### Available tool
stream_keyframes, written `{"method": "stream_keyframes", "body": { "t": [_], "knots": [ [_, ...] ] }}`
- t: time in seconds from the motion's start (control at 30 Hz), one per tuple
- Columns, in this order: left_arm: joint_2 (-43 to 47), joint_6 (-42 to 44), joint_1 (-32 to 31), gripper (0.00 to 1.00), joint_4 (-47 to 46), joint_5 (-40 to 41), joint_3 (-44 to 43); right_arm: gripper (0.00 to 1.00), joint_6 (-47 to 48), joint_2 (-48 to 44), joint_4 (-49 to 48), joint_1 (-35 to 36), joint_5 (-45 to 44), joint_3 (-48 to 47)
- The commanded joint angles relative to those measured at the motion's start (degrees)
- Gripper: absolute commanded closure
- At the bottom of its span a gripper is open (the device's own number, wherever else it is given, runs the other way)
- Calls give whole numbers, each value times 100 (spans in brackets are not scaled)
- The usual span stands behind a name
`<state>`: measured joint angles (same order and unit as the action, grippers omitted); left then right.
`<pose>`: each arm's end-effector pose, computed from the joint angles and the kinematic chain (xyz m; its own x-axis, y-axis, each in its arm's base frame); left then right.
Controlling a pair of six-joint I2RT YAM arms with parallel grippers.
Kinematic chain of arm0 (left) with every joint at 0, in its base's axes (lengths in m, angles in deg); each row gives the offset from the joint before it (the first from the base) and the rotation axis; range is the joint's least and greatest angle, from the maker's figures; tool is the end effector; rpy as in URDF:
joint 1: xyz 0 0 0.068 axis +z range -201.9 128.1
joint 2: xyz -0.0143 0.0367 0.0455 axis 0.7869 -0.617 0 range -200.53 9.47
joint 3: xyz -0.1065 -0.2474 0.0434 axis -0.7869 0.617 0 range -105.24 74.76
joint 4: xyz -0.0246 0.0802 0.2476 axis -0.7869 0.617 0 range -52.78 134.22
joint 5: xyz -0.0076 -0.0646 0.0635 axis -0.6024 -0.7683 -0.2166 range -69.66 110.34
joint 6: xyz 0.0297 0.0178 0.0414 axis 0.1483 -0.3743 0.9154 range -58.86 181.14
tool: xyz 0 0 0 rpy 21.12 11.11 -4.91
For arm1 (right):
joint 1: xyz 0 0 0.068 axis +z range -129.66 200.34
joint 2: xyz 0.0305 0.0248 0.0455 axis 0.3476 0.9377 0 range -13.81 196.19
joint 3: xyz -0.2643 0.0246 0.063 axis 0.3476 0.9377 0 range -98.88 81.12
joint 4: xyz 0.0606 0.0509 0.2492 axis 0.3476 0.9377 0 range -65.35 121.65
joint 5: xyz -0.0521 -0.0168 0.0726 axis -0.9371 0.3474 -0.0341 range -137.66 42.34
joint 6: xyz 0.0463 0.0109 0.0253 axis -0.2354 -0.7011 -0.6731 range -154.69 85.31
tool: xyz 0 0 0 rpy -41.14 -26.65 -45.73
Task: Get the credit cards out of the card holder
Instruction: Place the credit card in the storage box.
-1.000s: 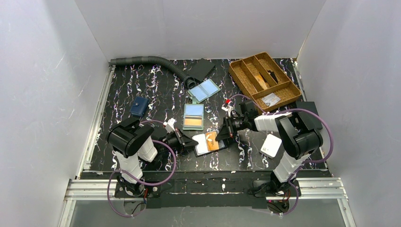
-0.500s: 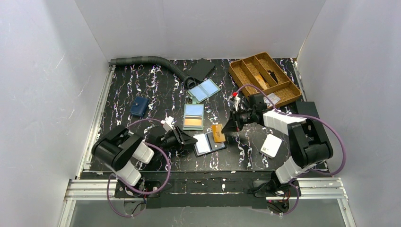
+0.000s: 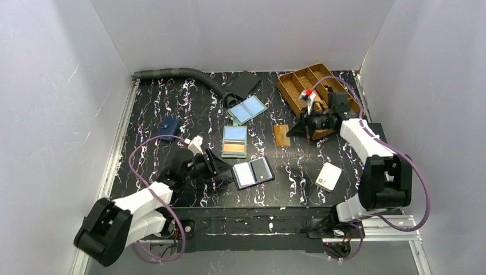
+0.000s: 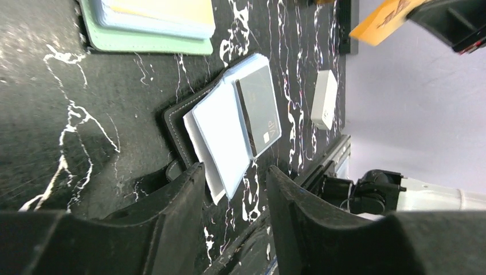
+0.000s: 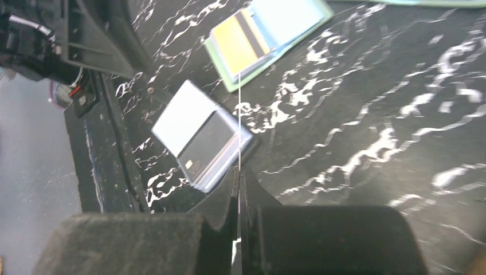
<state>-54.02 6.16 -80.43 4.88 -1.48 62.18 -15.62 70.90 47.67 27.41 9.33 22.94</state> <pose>0.1735 -0.1094 0.1632 -0.7772 -0.4428 -0.4470 0.2030 0.4960 -0.8443 0.2963 0.0668 0.2496 -0.5155 -0.2432 -0.8216 -0.8203 0.4171 0.3912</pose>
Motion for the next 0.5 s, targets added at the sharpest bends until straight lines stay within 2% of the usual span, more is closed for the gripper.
{"method": "stream_keyframes", "body": {
  "t": [0.0, 0.1, 0.13, 0.17, 0.2, 0.3, 0.47],
  "knots": [
    [960, 809, 127, 52, 1667, 420, -384, 99, 669, 332, 1069, -508, -34, -1164],
    [1525, 1106, 209, 33, 2381, 641, -640, 99, 716, 627, 1231, -816, -289, -1837],
    [1686, 1169, 236, 23, 2630, 772, -732, 99, 713, 726, 1257, -897, -366, -2039],
    [1835, 1214, 258, 8, 2952, 951, -850, 99, 712, 818, 1282, -956, -446, -2259],
    [1960, 1262, 272, 2, 3163, 1138, -946, 99, 704, 926, 1284, -1006, -521, -2440],
    [2172, 1394, 343, 2, 3758, 1346, -1207, 99, 662, 1240, 1235, -1110, -766, -2988],
    [1946, 1656, 419, 2, 3901, 946, -1600, 99, 606, 1952, 1155, -1251, -1090, -3910]
  ]
}}
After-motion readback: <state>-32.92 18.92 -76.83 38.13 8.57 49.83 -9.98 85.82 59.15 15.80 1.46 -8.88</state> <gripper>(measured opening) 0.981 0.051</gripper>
